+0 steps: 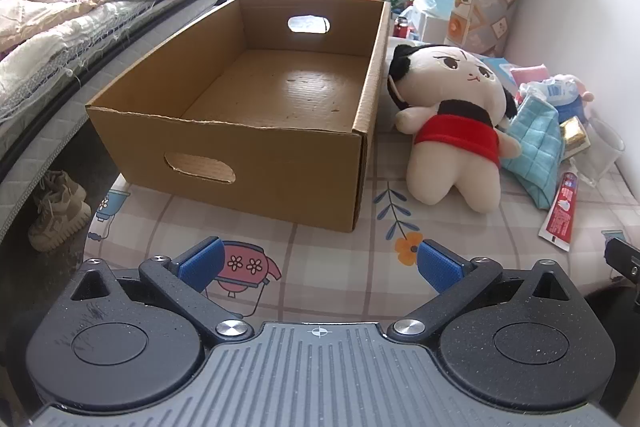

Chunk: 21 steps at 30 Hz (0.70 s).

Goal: Organize soft objects

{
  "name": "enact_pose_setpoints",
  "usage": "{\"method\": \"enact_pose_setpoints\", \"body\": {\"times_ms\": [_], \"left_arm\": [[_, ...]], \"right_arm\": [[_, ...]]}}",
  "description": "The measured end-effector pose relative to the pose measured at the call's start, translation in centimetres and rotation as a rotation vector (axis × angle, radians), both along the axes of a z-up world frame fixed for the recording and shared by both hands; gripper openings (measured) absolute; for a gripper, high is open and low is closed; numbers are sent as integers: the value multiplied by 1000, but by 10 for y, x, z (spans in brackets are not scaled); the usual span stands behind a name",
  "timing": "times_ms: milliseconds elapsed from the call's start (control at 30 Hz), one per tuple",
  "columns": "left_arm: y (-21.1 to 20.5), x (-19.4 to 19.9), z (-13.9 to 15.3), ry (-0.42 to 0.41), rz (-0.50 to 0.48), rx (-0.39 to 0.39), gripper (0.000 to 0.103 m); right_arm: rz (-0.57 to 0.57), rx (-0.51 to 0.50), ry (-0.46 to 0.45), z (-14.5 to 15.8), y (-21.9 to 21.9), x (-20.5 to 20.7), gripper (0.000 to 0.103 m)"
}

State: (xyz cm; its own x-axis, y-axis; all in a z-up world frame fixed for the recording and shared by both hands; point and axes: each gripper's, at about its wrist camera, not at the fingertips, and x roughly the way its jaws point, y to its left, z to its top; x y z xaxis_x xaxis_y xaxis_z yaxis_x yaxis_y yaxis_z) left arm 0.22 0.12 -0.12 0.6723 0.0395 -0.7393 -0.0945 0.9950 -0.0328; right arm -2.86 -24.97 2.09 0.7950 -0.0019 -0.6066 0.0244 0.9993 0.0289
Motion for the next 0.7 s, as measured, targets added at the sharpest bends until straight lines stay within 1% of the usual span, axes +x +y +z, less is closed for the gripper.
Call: {"method": "enact_pose_setpoints", "body": {"times_ms": [700], "left_arm": [[0,1,1,8,-2,2,103]], "right_arm": [[-11,5,12,-1,-1,2,103]]}}
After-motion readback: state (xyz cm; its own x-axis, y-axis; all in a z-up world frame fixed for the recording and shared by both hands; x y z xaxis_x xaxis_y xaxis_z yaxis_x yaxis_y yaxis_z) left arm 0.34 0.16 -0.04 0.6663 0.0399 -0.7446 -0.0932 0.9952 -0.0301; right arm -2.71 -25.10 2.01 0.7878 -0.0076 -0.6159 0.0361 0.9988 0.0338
